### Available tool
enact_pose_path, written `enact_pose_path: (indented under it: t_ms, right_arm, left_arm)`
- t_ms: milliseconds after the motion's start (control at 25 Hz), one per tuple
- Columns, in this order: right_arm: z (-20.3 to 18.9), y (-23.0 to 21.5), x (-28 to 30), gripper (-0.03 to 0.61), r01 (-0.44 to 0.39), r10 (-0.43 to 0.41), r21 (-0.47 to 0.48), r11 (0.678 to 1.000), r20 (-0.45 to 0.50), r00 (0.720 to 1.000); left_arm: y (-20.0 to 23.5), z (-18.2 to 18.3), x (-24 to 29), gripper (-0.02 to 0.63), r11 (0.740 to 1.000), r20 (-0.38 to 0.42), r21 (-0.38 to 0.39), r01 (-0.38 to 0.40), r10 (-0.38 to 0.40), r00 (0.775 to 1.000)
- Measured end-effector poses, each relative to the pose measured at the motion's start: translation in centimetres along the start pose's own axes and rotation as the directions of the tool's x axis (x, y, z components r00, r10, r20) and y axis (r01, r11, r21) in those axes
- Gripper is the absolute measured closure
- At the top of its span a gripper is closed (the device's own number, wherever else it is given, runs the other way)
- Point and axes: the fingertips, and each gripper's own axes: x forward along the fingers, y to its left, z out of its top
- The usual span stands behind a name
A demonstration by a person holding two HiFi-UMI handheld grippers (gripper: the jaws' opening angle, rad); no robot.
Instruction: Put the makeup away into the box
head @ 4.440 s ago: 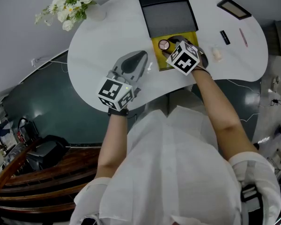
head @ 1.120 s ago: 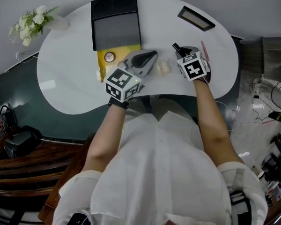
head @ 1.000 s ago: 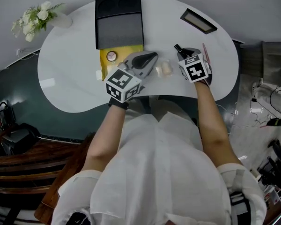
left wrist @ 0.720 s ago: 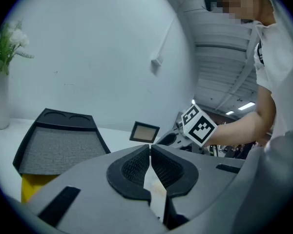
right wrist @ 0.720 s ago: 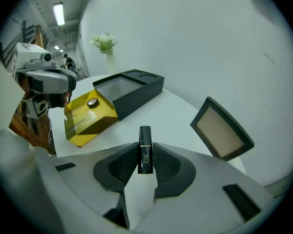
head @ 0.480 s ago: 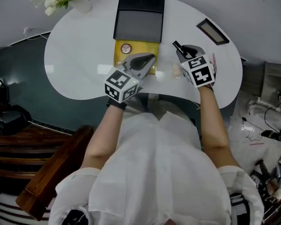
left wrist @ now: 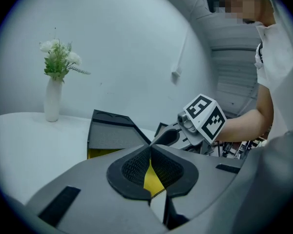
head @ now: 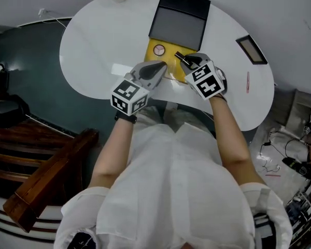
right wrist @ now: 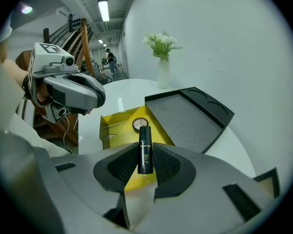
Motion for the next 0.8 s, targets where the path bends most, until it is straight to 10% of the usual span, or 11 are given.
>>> enact_pose_path:
  t_ms: [800]
  right_arm:
    - [1.6,6.9,8.9,0.489,-0.177,0.157,-0.152,0.972,-0.134,0.978]
  left_arm:
    - [6.8,-0.8,-5.7,0.589,0.996,0.002,-0.061,-0.062,0.063,0.998]
